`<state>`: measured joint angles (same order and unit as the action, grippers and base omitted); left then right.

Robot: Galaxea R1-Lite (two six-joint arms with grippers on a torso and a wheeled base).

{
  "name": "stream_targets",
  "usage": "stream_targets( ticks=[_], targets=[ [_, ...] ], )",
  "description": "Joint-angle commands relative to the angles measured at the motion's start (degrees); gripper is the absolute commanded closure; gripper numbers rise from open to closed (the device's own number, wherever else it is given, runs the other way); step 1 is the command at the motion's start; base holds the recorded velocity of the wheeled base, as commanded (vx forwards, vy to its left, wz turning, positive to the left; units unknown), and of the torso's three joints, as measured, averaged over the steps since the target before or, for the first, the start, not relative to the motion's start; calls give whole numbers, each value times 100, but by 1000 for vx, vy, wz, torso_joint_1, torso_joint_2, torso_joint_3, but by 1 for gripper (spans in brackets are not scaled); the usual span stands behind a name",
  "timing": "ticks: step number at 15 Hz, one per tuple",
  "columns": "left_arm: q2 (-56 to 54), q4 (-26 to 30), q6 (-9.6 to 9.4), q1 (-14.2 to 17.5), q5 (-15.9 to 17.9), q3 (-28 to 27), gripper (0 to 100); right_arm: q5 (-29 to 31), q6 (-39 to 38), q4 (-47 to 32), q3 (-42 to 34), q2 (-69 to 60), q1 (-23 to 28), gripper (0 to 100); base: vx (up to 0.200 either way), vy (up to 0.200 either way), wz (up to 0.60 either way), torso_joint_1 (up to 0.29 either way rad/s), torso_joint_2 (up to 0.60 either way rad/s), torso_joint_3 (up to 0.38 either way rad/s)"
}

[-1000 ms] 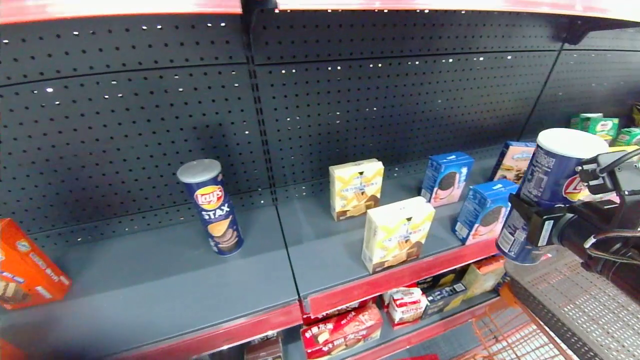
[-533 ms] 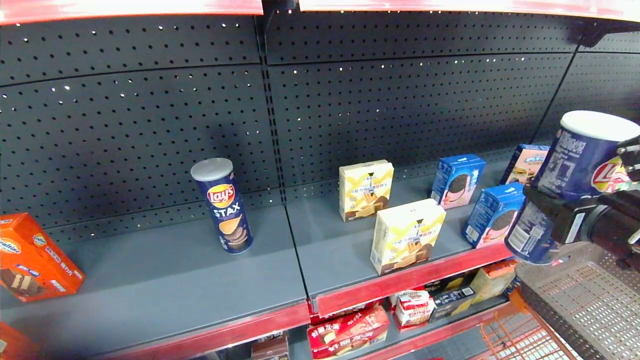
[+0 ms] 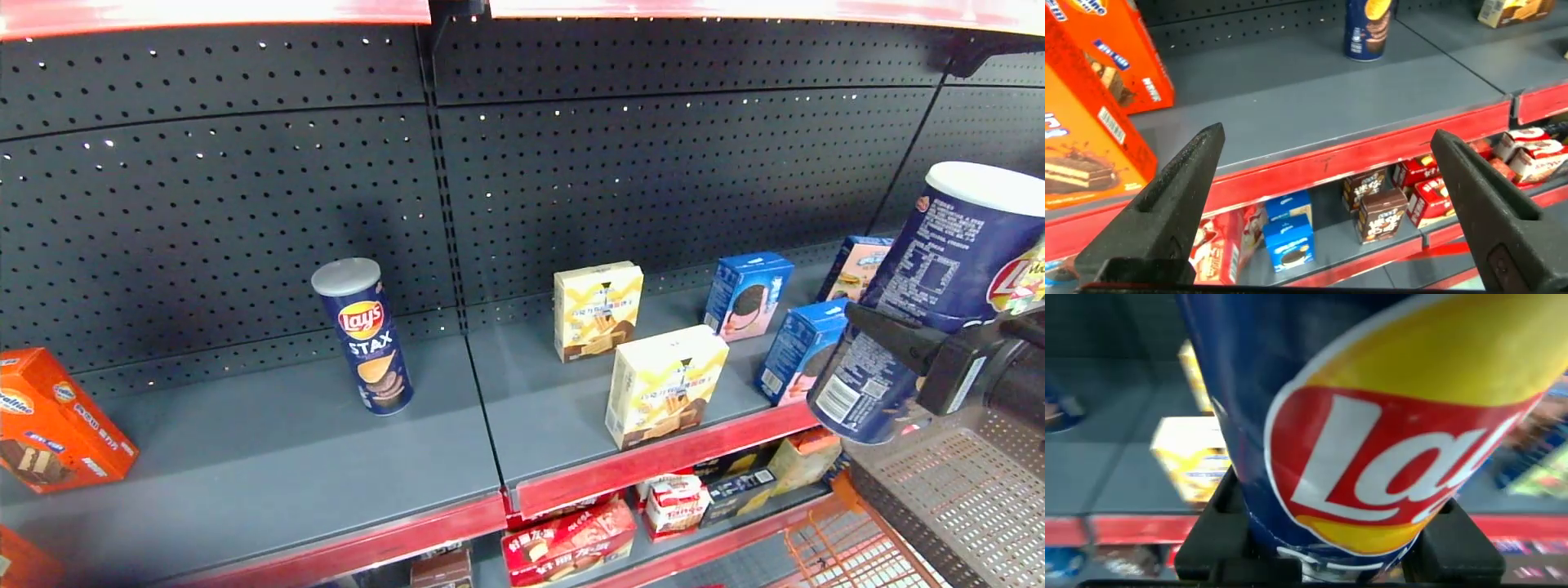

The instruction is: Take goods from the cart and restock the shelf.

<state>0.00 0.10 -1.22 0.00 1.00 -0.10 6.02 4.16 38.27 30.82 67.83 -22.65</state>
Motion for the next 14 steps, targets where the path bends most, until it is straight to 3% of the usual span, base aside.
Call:
stream_targets(
  ticks=[1, 5, 14],
  targets=[
    [0, -1, -1, 0, 6, 1, 0, 4, -11, 5, -23, 55, -214, 100, 0, 0, 600, -2, 2, -2],
    [0, -1, -1, 0, -3, 1, 0, -57, 15, 23, 38, 152, -416, 100, 0, 0, 600, 4, 4, 4],
    [0, -1, -1, 0, -3, 1, 0, 22, 24, 49, 548, 310, -1611, 100, 0, 0, 0, 0, 0, 0]
  ],
)
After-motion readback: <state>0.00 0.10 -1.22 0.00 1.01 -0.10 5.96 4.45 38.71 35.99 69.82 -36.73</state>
